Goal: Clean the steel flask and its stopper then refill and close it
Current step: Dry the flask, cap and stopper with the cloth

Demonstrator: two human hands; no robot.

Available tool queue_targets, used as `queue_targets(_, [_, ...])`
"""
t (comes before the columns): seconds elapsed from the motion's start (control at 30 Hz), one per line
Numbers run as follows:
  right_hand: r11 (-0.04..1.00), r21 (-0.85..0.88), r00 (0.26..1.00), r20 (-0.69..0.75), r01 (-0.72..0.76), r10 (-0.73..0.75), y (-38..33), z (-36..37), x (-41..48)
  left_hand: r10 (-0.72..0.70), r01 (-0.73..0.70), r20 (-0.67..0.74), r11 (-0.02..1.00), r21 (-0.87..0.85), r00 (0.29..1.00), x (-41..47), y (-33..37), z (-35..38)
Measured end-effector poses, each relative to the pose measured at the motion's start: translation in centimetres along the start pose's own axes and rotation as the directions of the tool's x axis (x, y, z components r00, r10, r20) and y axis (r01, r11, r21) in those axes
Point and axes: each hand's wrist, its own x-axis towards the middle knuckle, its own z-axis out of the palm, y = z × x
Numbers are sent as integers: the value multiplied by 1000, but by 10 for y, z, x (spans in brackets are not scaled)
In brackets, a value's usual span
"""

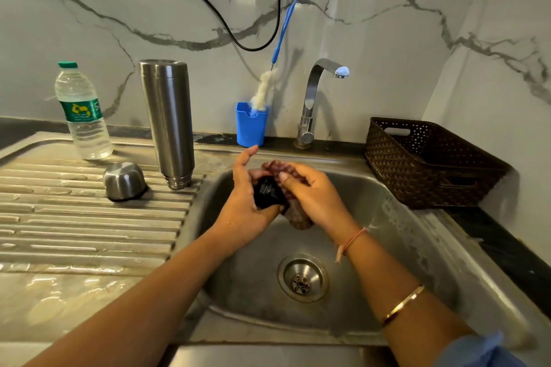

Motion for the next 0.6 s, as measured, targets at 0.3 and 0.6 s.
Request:
queue_targets(0.3, [721,504,879,242,-476,411,8,4,-2,238,-202,-81,927,315,968,-1,1,6])
queue_targets(0.6, [836,417,915,-26,-357,404,3,-10,2,-65,132,-304,970,204,951,8,-8,-11])
